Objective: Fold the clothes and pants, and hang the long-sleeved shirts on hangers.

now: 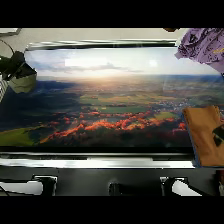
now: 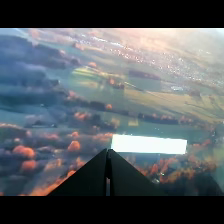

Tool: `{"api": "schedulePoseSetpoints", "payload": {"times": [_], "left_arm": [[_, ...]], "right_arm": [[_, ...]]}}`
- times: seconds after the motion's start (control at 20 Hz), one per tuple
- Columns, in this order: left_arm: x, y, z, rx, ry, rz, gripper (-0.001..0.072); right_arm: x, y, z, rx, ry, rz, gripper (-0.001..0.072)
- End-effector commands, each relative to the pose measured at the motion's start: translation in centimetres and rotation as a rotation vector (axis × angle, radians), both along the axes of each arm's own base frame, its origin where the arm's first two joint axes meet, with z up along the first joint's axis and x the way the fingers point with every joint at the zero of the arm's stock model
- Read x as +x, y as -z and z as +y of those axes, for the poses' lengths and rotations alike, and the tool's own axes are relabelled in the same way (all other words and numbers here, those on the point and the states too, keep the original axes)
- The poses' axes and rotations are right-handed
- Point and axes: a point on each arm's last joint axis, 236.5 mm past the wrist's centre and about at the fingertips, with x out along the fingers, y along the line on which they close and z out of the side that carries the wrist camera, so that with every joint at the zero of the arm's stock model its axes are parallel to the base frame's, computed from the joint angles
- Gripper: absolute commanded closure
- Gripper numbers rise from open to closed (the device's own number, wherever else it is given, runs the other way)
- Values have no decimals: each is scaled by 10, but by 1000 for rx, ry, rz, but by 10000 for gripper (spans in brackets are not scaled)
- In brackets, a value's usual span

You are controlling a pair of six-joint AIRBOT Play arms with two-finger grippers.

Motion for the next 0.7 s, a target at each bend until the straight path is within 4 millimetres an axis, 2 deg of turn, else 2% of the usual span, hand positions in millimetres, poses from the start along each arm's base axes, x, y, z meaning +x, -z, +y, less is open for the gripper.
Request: {"api": "schedulePoseSetpoints", "payload": {"times": [0.0, 0.05, 0.1, 0.15, 0.2, 0.25, 0.35, 0.45, 0.55, 0.65], "left_arm": [[-3, -5, 0, 4, 0, -10, 686], [-5, -8, 2, 15, -2, -16, 686], [-8, -12, 4, 42, 4, -30, 686], [-11, -17, 8, 81, 17, -51, 686], [-17, -20, 16, 141, 18, -66, 687], [-26, -20, 24, 199, 8, -64, 687], [-46, -16, 34, 278, -22, -54, 687], [-69, -11, 24, 297, 9, -92, 687], [-91, 1, 12, 315, 49, -117, 687], [-107, 12, 7, 319, 48, -140, 687]], "right_arm": [[122, -39, 47, 102, -203, -404, 411], [157, -55, 70, 109, -290, -501, 414], [187, -71, 103, 120, -391, -579, 415], [210, -83, 141, 136, -498, -634, 416], [225, -90, 181, 156, -595, -671, 440], [235, -95, 228, 181, -712, -695, 662], [236, -100, 317, 231, -942, -725, 680], [223, -105, 392, 273, -1119, -751, 680], [202, -108, 446, 294, -1260, -756, 680], [184, -110, 482, 289, -1376, -758, 680]]}}
